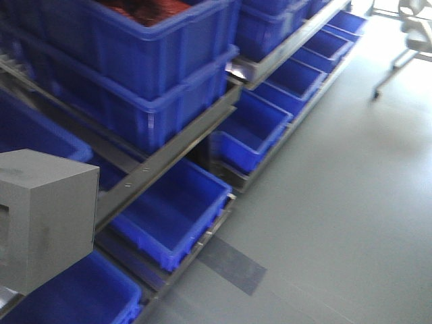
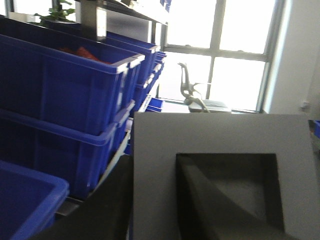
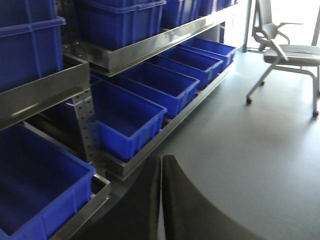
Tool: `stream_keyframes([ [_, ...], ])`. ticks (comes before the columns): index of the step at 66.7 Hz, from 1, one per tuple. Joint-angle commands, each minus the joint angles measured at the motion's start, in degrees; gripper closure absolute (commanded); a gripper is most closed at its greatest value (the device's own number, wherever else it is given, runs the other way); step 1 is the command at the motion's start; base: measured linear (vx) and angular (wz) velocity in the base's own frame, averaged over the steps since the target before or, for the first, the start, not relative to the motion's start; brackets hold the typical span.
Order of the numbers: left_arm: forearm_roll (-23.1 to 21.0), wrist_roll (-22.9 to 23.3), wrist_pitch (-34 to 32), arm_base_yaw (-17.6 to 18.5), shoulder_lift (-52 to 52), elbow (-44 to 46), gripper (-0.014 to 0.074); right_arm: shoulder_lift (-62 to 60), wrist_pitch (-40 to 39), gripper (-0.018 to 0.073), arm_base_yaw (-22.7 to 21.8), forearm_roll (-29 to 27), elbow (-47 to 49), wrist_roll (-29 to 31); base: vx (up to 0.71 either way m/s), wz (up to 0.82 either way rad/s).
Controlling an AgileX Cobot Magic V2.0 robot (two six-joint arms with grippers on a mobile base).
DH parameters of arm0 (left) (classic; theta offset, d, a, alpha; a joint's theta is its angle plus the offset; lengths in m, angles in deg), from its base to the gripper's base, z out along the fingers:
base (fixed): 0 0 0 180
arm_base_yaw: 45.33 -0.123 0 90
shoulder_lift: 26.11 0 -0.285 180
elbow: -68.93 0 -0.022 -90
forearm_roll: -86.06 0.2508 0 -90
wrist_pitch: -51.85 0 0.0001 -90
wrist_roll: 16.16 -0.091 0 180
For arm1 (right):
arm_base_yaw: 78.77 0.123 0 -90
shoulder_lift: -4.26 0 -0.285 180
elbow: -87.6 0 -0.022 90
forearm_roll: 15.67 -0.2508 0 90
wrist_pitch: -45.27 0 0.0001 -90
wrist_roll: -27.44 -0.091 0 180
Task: Sort gray base to blue bin
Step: 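Drive down the aisle to the large blue bins, then stop in front of the two blue bins holding the base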
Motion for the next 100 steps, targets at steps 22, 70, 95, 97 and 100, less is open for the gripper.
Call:
stream_keyframes([
  [22, -0.6, 0.5, -6.4, 0.2, 0.4, 2.0, 0.0594, 1.0, -4.1, 0.0564, -0.1, 0.3, -0.1, 0.7, 0.18, 0.71],
  [70, -0.6, 0.5, -6.4, 0.2, 0.4, 2.0, 0.0594, 1.0, -4.1, 0.0564, -0.1, 0.3, -0.1, 0.7, 0.15, 0.68],
  [95, -0.6, 0.5, -6.4, 0.2, 0.4, 2.0, 0.0594, 1.0, -4.1, 0.0564, -0.1, 0.3, -0.1, 0.7, 0.07, 0.3],
  [97, -0.6, 0.5, -6.4, 0.2, 0.4, 2.0, 0.0594, 1.0, -4.1, 0.0564, -0.1, 0.3, -0.1, 0.7, 0.04, 0.15],
  [100, -0.6, 0.5, -6.4, 0.2, 0.4, 2.0, 0.0594, 1.0, -4.1, 0.0564, -0.1, 0.3, -0.1, 0.7, 0.03, 0.13],
])
